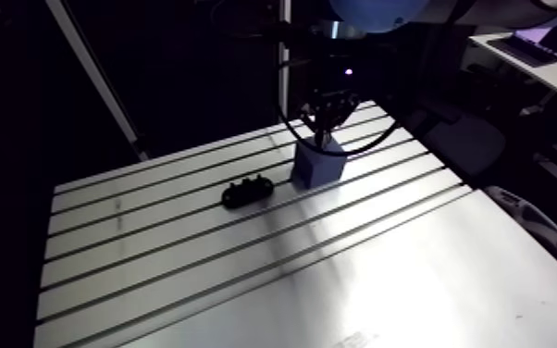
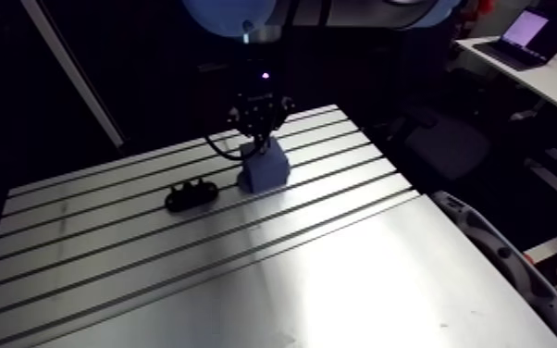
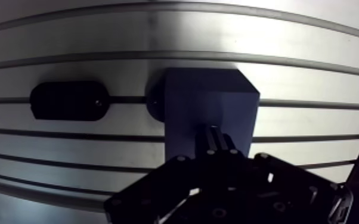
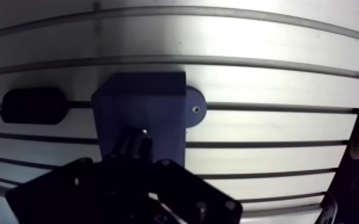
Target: Pick up the M10 bolt and insert it into the hex recess until seated.
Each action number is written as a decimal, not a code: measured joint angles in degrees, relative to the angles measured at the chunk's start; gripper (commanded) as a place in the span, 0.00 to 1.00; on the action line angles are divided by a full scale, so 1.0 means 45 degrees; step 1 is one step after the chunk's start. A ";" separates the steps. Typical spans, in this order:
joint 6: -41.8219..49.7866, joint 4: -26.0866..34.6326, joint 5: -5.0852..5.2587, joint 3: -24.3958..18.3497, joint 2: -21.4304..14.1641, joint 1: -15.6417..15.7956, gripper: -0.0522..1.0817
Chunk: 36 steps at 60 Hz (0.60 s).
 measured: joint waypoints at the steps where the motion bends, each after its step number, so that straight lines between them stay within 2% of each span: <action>1: -0.0010 0.0006 0.0000 -0.0004 -0.0010 0.0000 0.98; 13: -0.0076 0.0083 -0.0007 -0.0034 -0.0117 0.0001 0.98; 15: -0.0080 0.0092 -0.0006 -0.0033 -0.0141 0.0003 0.96; 16: -0.0081 0.0098 -0.0005 -0.0032 -0.0153 0.0002 0.89; 17: -0.0084 0.0104 -0.0005 -0.0031 -0.0164 0.0003 0.89; 18: -0.0085 0.0108 -0.0005 -0.0031 -0.0175 0.0004 0.69; 19: -0.0087 0.0111 -0.0005 -0.0029 -0.0186 0.0004 0.69; 20: -0.0087 0.0112 -0.0004 -0.0029 -0.0196 0.0005 0.35; 21: -0.0088 0.0112 -0.0005 -0.0027 -0.0206 0.0006 0.35; 22: -0.0087 0.0116 -0.0004 -0.0026 -0.0215 0.0008 0.07; 36: -0.0072 0.0330 -0.0064 -0.0073 -0.0316 0.0023 0.05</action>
